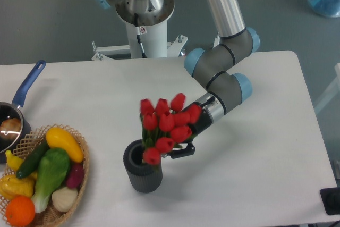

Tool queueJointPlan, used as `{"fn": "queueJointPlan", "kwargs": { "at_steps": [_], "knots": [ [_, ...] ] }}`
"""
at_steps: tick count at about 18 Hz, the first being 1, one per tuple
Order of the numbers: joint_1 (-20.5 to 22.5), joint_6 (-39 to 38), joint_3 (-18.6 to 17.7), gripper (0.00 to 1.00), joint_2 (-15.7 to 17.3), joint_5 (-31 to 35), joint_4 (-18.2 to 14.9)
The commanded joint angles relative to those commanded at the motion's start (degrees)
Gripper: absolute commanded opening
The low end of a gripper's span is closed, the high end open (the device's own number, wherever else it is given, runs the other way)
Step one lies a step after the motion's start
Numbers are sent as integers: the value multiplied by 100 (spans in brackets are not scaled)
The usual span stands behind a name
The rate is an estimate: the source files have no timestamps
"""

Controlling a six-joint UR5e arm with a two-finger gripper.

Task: Insert the flowers into the vase
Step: 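Adjust the tulip bunch upright inside the vase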

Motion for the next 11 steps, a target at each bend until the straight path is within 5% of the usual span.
{"fn": "queueJointPlan", "kwargs": {
  "at_steps": [11],
  "knots": [
    [-26, -35, 0, 51, 184, 282, 0]
  ]
}}
